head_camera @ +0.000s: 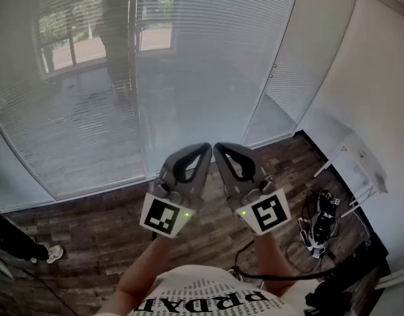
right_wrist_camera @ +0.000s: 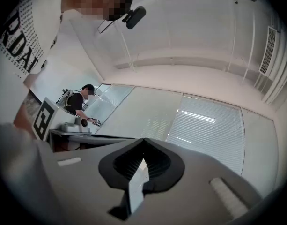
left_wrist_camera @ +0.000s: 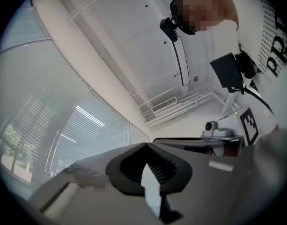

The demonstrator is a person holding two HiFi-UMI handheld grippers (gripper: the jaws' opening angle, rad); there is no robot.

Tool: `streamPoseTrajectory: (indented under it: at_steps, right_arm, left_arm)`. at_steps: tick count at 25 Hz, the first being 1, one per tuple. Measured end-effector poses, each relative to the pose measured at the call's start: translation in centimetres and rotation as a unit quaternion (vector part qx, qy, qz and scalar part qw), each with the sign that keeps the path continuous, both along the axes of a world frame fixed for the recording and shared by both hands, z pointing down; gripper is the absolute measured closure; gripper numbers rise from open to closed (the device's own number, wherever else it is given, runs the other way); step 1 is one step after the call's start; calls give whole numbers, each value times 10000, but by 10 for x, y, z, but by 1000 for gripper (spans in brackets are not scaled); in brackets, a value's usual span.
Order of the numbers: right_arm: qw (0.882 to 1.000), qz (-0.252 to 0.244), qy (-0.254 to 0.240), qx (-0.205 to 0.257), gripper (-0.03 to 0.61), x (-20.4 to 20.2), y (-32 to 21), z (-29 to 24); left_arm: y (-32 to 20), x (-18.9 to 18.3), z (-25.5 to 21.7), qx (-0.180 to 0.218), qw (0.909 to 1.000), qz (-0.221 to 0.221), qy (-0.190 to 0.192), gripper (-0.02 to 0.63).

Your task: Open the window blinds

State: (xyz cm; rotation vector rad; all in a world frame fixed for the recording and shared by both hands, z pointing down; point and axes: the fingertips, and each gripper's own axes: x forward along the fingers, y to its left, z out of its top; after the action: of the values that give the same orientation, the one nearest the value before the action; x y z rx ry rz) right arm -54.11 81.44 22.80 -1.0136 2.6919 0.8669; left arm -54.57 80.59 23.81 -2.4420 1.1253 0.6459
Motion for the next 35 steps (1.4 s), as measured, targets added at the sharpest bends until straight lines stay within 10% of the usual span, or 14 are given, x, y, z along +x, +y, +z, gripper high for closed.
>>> streamPoseTrajectory:
  at_steps: [35]
  right_arm:
    - [9908, 1155, -330, -623, 571, 49, -2, 41]
  left_arm:
    - [9, 46, 37, -437, 9987, 254, -114, 623]
